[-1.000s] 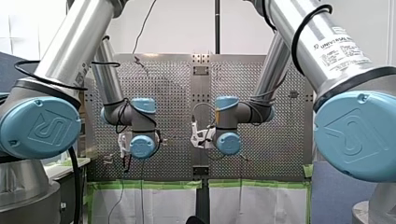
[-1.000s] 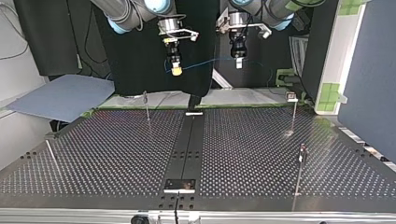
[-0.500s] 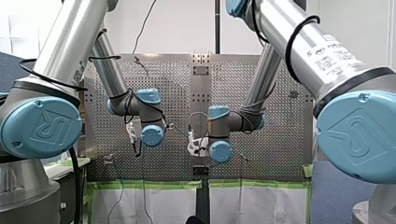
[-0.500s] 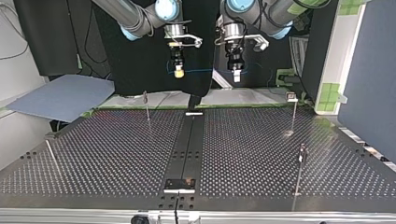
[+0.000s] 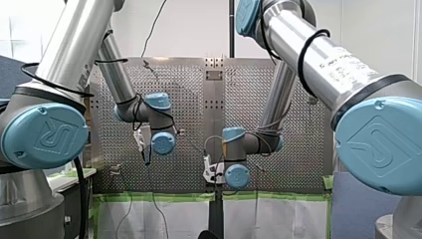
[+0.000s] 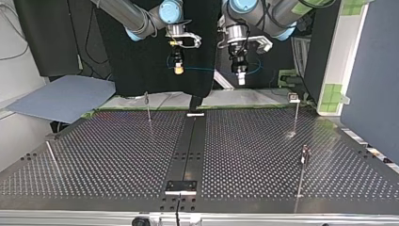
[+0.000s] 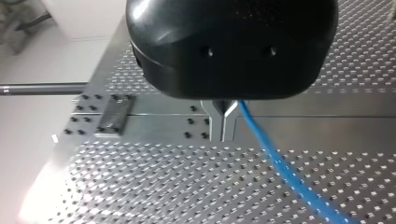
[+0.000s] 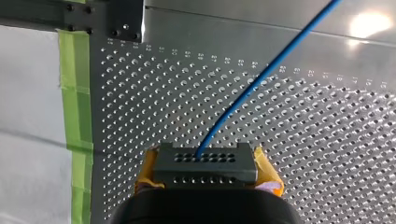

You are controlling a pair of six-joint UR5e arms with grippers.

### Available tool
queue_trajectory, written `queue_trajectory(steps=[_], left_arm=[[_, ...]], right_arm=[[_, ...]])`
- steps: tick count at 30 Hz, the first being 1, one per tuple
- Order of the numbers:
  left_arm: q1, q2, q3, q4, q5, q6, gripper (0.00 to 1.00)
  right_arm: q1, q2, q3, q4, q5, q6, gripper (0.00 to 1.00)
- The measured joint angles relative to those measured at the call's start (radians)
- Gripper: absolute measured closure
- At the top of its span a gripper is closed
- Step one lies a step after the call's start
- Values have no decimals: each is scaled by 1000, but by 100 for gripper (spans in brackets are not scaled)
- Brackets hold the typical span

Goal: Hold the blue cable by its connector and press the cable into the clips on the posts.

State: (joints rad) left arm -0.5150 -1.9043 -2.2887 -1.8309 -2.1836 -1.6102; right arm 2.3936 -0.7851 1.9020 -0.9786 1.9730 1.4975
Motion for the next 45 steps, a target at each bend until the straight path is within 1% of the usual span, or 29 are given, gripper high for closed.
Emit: queue_trajectory(steps=[3, 4, 6, 8, 11, 14, 16, 19, 22, 25, 30, 36, 39, 42, 45], left_arm=[[4, 26, -5, -14, -2, -21, 100], [5, 34, -6, -20, -3, -28, 100], [8, 51, -9, -35, -11, -43, 100], [11, 66, -10, -49, -21, -48, 100], [14, 93, -12, -76, -35, -39, 100], [16, 119, -12, -102, -41, -17, 100], [18, 125, -12, -119, -43, 0, 100], [20, 122, -13, -121, -43, 22, 100], [21, 133, -12, -112, -42, 32, 100], [22, 155, -12, -123, -43, 35, 100], [23, 182, -12, -160, -44, 38, 100], [28, 186, -11, -202, -66, 51, 100], [31, 187, -10, -213, -87, 72, 100], [33, 187, -9, -221, -102, 87, 100], [34, 189, -6, -229, -107, 91, 100]], right_arm=[[1, -22, -4, 26, -2, 26, 100], [1, -31, -4, 35, -6, 36, 100], [1, -45, -5, 48, -15, 50, 100], [-1, -62, -6, 56, -29, 68, 100], [-5, -87, -9, 61, -53, 92, 100], [-5, -112, -16, 62, -78, 105, 100], [-6, -131, -18, 64, -96, 109, 100], [-8, -160, -20, 73, -125, 110, 100], [-10, -186, -24, 86, -152, 111, 100], [-10, -213, -28, 91, -177, 110, 100], [-10, -256, -44, 103, -191, 109, 100], [-11, -311, -73, 131, -200, 112, 100], [-11, -336, -88, 146, -215, 115, 100], [-12, -363, -101, 160, -238, 116, 100], [-12, -389, -112, 168, -253, 116, 100]])
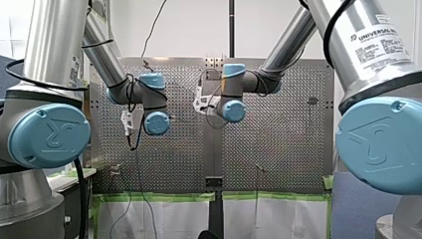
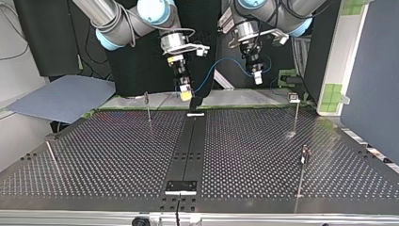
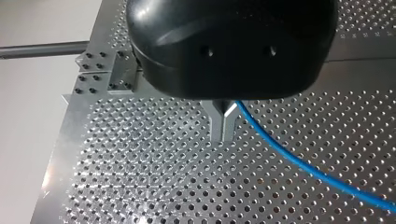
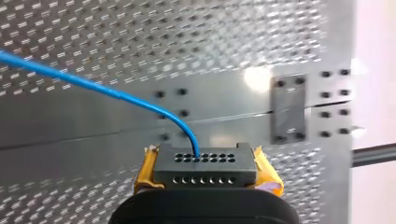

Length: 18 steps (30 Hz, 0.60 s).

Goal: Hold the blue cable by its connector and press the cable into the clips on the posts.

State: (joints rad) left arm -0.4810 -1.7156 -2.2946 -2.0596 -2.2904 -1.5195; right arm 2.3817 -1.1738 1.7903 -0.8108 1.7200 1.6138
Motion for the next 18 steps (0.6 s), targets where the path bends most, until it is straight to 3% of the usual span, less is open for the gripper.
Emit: queue_trajectory(steps=[12, 18], left_arm=[[13, 79, 17, -65, -4, -60, 100], [16, 63, 21, -86, -3, -76, 100]], right_arm=[[-2, -108, -30, 20, -44, 11, 100], [-15, -150, -48, 28, -51, 28, 100]])
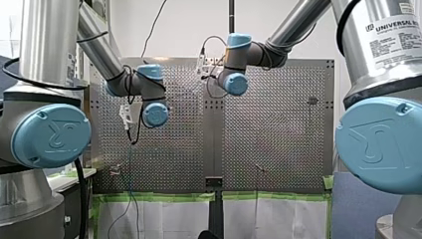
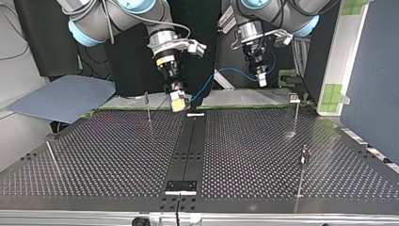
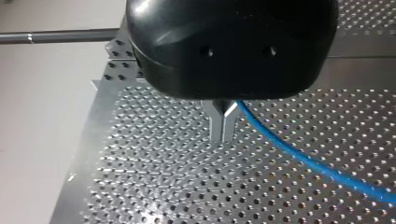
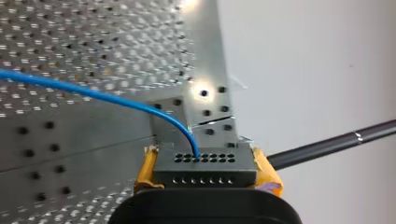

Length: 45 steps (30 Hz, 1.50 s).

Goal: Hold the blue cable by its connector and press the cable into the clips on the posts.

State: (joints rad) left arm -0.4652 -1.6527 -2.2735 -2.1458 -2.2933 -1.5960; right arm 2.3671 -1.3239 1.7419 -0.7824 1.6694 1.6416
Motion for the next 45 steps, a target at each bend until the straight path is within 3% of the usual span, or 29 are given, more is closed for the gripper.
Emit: queue_trajectory(steps=[9, 17, 30, 45], left_arm=[[9, 40, 11, -5, 4, -55, 100], [25, 56, 40, -42, 3, -128, 100], [74, 92, 119, -148, -57, -237, 100], [195, 215, 191, -280, 58, -369, 100]], right_arm=[[-4, 0, -9, 8, 1, 3, 100], [-4, 56, -20, 18, 1, -2, 100], [12, 80, -112, 55, -1, 1, 100], [30, 93, -192, 89, 9, 3, 100]])
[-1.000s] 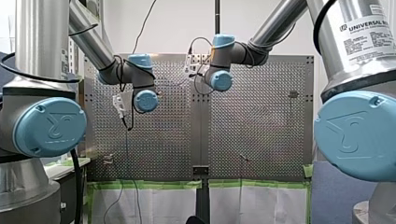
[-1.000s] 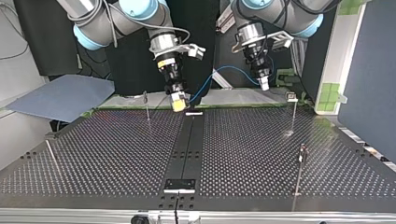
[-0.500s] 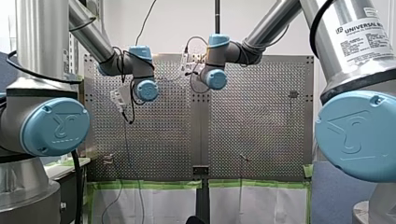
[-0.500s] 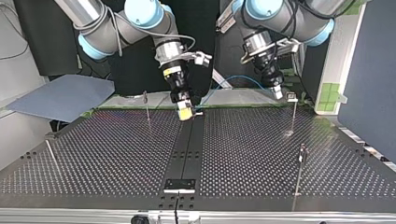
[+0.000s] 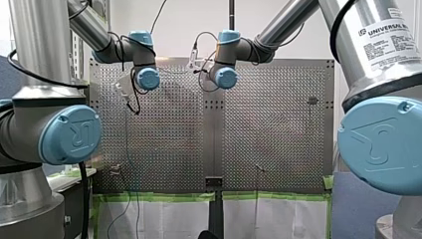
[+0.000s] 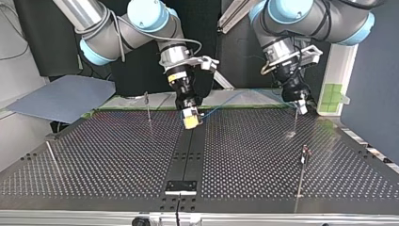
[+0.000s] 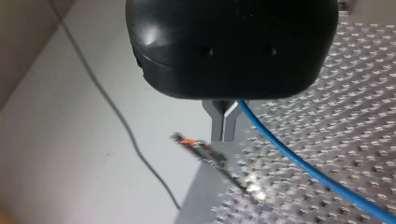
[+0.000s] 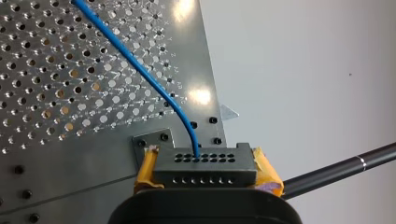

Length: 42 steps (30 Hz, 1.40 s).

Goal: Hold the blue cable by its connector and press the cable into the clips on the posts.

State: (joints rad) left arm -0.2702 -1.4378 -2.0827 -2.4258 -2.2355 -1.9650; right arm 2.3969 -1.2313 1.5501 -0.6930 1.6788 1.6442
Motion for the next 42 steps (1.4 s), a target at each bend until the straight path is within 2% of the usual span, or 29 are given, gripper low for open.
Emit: queue_trajectory(steps=[6, 15, 23, 28, 36, 42], left_arm=[[57, 26, 15, -57, 57, -55, 100], [134, 22, 50, -125, 134, -71, 100], [198, -25, 92, -124, 198, -72, 100], [241, -60, 122, -120, 241, -76, 100], [310, -85, 163, -120, 317, -89, 100], [333, -76, 182, -118, 363, -88, 100]], right_arm=[[9, 6, -22, 10, 2, 0, 100], [18, 10, -49, 19, 10, -1, 100], [22, 21, -79, 20, 14, -1, 100], [29, 54, -110, 34, 15, -4, 100], [46, 92, -162, 49, 16, -7, 100], [48, 96, -191, 61, 22, -7, 100]])
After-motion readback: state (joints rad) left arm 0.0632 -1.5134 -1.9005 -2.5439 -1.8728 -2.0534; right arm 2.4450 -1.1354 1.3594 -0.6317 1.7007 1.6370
